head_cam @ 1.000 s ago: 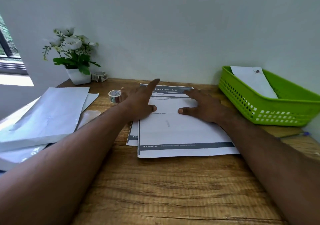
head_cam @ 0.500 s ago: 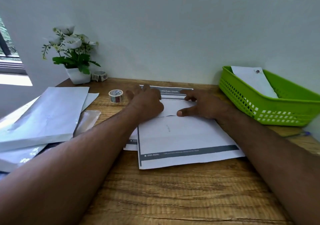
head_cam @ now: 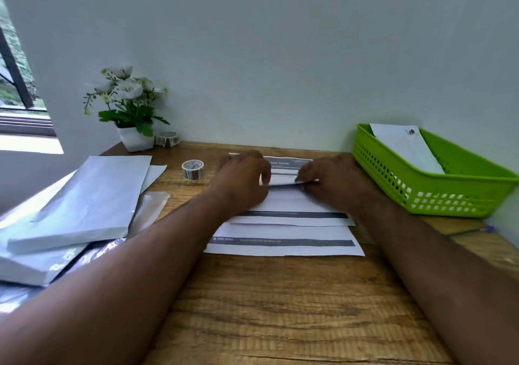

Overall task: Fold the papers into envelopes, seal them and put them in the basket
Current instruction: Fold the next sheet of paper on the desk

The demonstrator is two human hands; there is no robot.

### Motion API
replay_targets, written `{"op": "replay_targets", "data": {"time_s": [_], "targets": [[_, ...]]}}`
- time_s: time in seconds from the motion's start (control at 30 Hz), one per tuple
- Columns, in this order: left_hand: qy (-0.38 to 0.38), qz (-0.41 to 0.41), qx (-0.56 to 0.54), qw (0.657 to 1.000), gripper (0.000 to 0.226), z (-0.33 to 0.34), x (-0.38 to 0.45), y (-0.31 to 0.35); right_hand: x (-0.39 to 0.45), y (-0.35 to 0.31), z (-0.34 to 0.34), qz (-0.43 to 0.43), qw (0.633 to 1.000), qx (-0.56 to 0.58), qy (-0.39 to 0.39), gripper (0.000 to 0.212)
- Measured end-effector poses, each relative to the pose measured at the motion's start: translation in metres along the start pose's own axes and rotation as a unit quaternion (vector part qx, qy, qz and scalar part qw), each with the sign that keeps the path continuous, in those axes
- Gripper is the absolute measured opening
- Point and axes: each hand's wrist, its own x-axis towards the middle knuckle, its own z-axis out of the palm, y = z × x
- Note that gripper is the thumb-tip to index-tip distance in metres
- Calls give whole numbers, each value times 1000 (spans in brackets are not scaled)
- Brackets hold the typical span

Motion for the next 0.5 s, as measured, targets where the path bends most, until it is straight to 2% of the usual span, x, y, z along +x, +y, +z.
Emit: {"op": "replay_targets", "data": {"time_s": [0.1, 0.17, 0.27, 0.37, 0.5], "targets": [[-126, -78, -83, 985, 13, 1, -5, -3, -8, -4, -11, 21, 994, 73, -77, 29], [-153, -114, -105, 976, 17, 1, -5, -4, -11, -7, -17, 49, 986, 115, -106, 37], [-147, -93, -73, 982, 22, 3, -5, -2, -13, -10, -16, 59, 977, 164, -122, 37], [-160, -59, -35, 985, 21, 9, -5, 1, -13, -12, -7, 30, 976, 185, -110, 33], [-224, -52, -29, 973, 50, 14, -4, 2, -9, -32, 3, 25, 971, 144, -191, 45]]}}
